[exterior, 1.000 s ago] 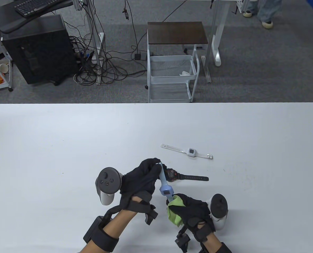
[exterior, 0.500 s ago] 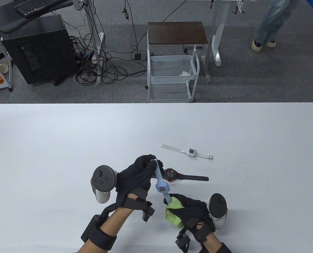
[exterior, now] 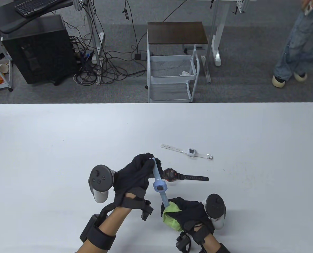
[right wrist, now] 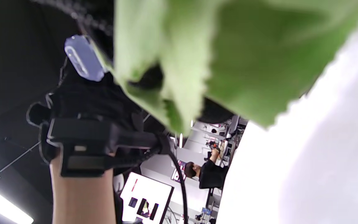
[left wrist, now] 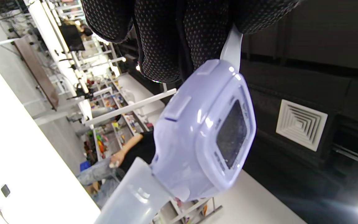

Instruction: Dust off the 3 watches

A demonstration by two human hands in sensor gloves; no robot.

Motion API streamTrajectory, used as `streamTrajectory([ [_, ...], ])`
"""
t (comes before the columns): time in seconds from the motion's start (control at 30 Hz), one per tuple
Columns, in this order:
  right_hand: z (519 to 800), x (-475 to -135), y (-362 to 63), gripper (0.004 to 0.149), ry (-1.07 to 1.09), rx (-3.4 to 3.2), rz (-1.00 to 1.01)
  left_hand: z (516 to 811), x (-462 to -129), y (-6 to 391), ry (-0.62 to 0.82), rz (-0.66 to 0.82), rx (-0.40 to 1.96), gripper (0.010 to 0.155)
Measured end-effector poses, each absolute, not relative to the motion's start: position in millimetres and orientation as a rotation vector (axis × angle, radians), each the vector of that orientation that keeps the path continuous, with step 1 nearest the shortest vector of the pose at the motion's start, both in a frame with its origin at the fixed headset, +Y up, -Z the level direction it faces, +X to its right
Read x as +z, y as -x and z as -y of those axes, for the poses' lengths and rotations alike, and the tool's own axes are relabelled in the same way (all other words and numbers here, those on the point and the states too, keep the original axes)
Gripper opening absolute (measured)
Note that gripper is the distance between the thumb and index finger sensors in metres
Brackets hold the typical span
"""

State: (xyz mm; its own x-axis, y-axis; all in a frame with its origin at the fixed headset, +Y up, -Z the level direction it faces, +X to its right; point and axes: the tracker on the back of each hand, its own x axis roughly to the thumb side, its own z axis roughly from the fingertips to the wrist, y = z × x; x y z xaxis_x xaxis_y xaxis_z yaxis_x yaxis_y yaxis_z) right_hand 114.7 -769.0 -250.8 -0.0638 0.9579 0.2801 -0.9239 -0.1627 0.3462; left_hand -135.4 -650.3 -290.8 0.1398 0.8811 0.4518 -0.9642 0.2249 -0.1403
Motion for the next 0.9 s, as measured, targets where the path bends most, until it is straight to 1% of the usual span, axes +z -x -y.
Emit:
streamTrajectory([
  [0.27, 773.8, -253.1, -118.5, 0.041, -0.456, 1.608, -0.081, 647.4, -290.8, 138.7, -0.221, 0.494, 1.358, 0.043],
  [0.4, 773.5, -252.5, -116.5, 0.043, -0.481, 1.618, -0.094, 645.0, -291.2, 144.2, -0.235, 0.488, 1.372, 0.043],
  [0.53, 772.6, -251.7, -115.4, 0.040, -0.503, 1.661, -0.094, 642.1, -292.1, 149.9, -0.233, 0.483, 1.403, 0.043],
  [0.63, 772.0, -252.6, -116.7, 0.040, -0.499, 1.667, -0.090, 640.6, -292.6, 153.5, -0.251, 0.474, 1.384, 0.043],
  [0.9, 763.6, -256.2, -129.3, 0.044, -0.512, 1.840, 0.041, 644.6, -296.8, 158.0, -0.272, 0.451, 1.339, 0.043],
])
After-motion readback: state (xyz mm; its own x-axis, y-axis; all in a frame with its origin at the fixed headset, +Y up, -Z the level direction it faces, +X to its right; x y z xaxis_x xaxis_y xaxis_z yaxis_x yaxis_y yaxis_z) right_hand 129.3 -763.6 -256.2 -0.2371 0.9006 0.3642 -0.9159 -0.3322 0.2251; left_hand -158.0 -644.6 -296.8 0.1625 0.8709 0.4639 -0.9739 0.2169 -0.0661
